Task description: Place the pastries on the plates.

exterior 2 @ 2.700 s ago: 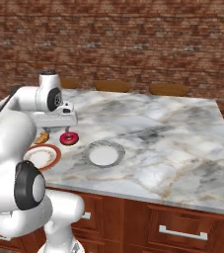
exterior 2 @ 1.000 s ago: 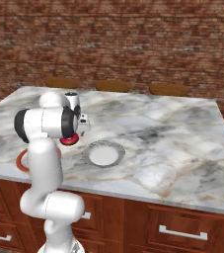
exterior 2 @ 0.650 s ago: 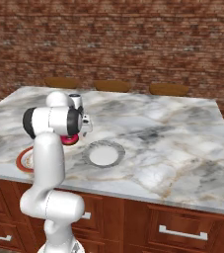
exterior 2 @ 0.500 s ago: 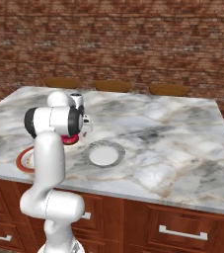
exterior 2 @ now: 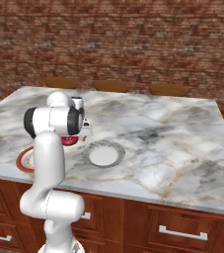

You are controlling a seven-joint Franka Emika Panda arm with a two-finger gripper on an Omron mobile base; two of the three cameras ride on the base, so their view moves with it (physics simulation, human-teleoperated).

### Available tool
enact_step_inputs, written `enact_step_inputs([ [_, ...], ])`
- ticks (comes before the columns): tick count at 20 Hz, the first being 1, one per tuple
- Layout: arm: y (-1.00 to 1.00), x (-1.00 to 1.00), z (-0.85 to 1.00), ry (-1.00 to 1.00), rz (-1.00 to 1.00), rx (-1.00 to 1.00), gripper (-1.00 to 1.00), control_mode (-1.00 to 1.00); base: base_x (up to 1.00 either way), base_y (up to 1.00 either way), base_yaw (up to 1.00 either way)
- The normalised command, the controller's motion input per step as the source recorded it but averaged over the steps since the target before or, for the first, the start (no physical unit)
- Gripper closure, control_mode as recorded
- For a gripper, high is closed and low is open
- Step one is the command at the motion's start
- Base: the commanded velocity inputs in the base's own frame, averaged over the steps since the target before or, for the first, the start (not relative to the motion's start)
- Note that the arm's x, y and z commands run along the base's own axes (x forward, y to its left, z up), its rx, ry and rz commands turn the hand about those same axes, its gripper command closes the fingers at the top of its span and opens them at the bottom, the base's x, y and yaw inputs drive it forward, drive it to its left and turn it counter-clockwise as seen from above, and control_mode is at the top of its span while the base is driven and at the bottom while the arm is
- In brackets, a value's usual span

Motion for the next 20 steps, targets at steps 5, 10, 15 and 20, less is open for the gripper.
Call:
enact_step_inputs([
  [5, 0.12, -0.10, -0.96, 0.04, 0.00, -0.06, 1.00, -1.00, 0.00, 0.00, 0.00],
  [10, -0.04, -0.11, -0.10, 0.29, -0.12, 0.01, 1.00, -1.00, 0.00, 0.00, 0.00],
  [15, -0.27, 0.00, 1.00, 0.47, -0.18, 0.01, 1.00, -1.00, 0.00, 0.00, 0.00],
  [20, -0.77, -0.03, 1.00, 0.04, -0.15, -0.14, 1.00, -1.00, 0.00, 0.00, 0.00],
])
